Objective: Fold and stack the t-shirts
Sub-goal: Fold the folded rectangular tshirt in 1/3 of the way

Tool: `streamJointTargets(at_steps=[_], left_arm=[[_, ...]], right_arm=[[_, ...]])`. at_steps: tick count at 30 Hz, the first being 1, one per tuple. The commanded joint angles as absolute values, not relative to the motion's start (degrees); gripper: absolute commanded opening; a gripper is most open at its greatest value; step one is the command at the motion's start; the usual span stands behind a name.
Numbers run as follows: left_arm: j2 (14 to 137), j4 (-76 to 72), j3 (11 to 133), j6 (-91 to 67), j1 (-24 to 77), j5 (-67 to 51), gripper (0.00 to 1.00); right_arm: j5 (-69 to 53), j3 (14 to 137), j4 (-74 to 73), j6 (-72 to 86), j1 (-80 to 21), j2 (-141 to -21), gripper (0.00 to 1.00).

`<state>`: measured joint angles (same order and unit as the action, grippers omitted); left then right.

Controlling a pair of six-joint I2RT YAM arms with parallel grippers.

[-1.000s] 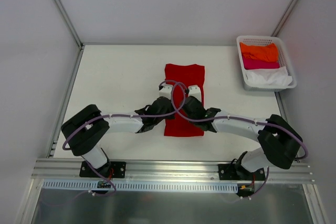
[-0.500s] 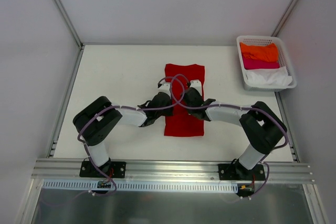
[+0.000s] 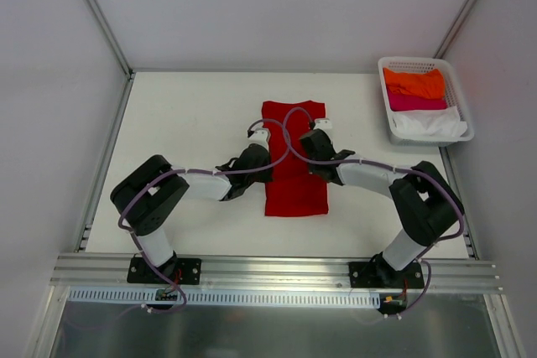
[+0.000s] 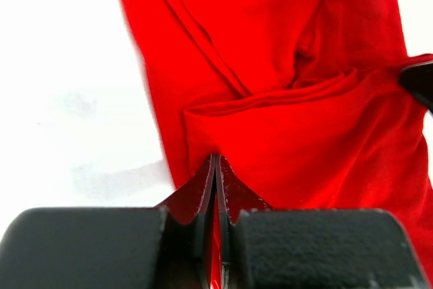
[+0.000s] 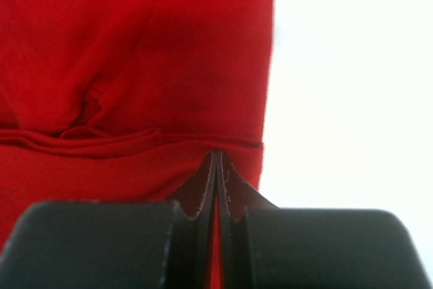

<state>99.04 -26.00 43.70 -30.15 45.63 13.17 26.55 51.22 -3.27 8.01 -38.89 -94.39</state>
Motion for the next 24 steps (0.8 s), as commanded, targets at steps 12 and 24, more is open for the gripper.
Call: streamJointTargets(at_steps=[12,24], left_arm=[[99.14,-24.34,44.21,-30.41,44.65,13.19,0.0],[80.09,-8.74,45.17,-28.65,46.22,23.87,0.0]], right_arm=[[23.38,56.42,-2.11,7.65,-36.21,-103.44,0.01],[26.89,54.14,-10.09,3.87,-37.79,-75.82,0.01]])
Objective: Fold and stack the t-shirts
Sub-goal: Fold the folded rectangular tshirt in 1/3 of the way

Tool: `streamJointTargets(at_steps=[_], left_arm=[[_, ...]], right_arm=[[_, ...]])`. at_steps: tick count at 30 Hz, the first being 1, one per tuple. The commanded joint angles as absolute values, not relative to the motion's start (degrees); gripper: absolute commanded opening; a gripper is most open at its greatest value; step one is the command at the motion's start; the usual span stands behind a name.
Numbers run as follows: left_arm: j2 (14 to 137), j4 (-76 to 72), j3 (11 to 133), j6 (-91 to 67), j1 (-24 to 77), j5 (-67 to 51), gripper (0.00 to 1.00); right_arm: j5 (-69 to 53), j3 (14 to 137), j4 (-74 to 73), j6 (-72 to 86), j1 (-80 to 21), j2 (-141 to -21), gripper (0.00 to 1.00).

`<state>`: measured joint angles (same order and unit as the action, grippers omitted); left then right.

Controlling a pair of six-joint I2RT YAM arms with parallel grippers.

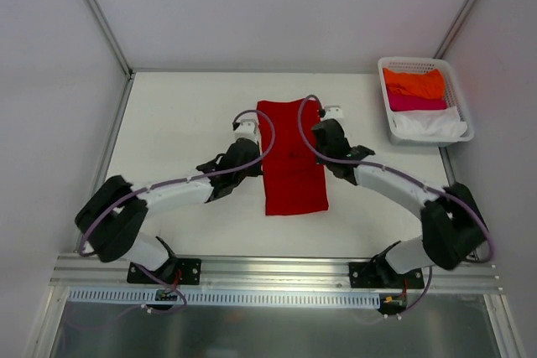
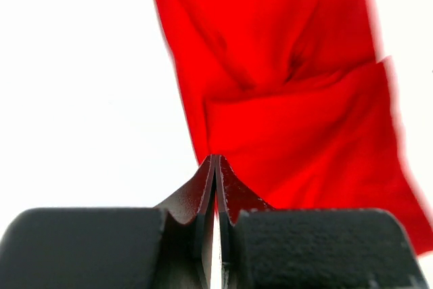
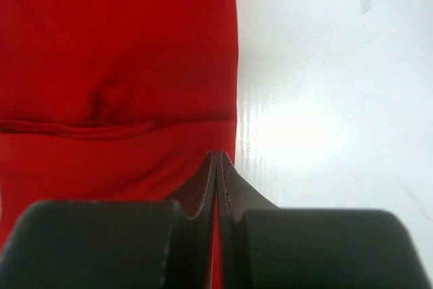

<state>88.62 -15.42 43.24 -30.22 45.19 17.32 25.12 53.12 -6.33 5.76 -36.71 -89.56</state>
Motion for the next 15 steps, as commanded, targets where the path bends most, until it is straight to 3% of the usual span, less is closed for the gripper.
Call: streamJointTargets(at_steps=[1,3,6,7,9,12,15], left_arm=[[75.98,-6.35,46.05,-28.48,48.23,25.82,0.01],[70.61,-0.56,46.49,-28.83,50.87,30.03,0.3],[65.85,2.28,44.13,-32.33,55.62,27.79,0.48],[65.05,2.89,41.34,-35.91,56.42,26.47,0.55],[62.94,1.07,35.02,-41.53,57.56,22.0,0.78],[59.0,-8.75,25.7,-44.63,57.66,16.28,0.99],[55.04,-18.27,15.4,-47.97,57.57,11.96,0.99]], right_arm=[[28.03,54.23,-13.15,3.52,-39.36,-72.98,0.07],[28.3,54.05,-16.51,3.51,-41.21,-67.44,0.14],[26.29,50.81,-20.65,7.97,-44.47,-58.29,0.22],[25.15,49.32,-21.09,9.3,-45.52,-54.79,0.28],[23.29,43.79,-20.57,13.07,-47.27,-51.69,0.37],[21.89,35.73,-18.73,17.73,-47.99,-47.12,0.54],[19.87,28.69,-14.7,21.43,-48.16,-43.51,0.62]])
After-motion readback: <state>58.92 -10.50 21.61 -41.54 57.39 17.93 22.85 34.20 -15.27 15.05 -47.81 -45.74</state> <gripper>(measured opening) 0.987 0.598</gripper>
